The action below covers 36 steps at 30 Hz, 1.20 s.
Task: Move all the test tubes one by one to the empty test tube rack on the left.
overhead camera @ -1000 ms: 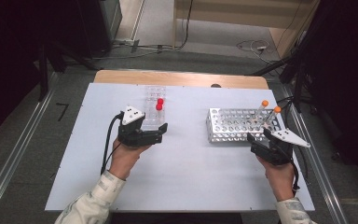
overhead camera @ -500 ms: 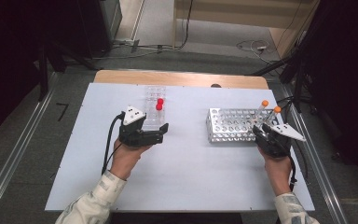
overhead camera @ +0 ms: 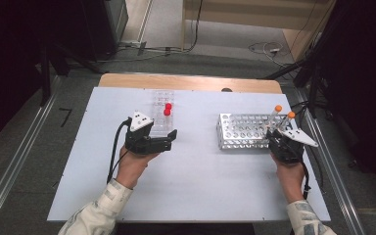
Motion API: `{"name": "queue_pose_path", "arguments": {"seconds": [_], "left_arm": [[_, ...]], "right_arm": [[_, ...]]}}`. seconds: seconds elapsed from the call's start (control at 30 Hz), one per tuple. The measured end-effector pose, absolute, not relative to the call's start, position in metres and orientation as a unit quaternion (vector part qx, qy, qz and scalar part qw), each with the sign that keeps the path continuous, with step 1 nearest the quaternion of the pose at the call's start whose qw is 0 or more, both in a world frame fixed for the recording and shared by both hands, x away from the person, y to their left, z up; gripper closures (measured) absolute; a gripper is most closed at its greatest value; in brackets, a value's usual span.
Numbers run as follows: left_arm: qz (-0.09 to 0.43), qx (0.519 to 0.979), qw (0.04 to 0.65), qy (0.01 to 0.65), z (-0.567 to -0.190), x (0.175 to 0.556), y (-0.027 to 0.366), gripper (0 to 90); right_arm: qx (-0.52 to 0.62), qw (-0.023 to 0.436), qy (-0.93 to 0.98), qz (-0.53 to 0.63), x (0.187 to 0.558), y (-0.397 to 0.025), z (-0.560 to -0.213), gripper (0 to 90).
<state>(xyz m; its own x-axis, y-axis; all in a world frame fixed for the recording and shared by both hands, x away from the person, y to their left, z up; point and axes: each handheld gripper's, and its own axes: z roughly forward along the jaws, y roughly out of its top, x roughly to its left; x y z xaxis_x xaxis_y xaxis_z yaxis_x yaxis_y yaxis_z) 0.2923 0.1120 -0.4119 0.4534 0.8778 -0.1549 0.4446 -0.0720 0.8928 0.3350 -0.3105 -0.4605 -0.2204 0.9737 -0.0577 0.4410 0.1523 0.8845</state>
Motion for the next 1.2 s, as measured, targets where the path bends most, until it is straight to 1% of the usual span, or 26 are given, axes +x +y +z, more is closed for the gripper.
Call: {"name": "queue_pose_path", "arguments": {"seconds": [0.33, 0.57, 0.8, 1.2], "left_arm": [[0.221, 0.699, 0.490, 0.472, -0.411, 0.292, 0.112, 12.9], [0.222, 0.698, 0.490, 0.473, -0.411, 0.291, 0.112, 12.9], [0.221, 0.699, 0.491, 0.472, -0.411, 0.291, 0.112, 12.9], [0.222, 0.696, 0.494, 0.472, -0.410, 0.291, 0.112, 12.9]], "right_arm": [[0.521, 0.347, 0.674, 0.392, 0.334, -0.312, -0.458, 73.4], [0.517, 0.357, 0.663, 0.408, 0.328, -0.310, -0.447, 73.7], [0.512, 0.377, 0.655, 0.408, 0.321, -0.306, -0.432, 73.8], [0.500, 0.384, 0.650, 0.424, 0.311, -0.305, -0.413, 73.7]]}}
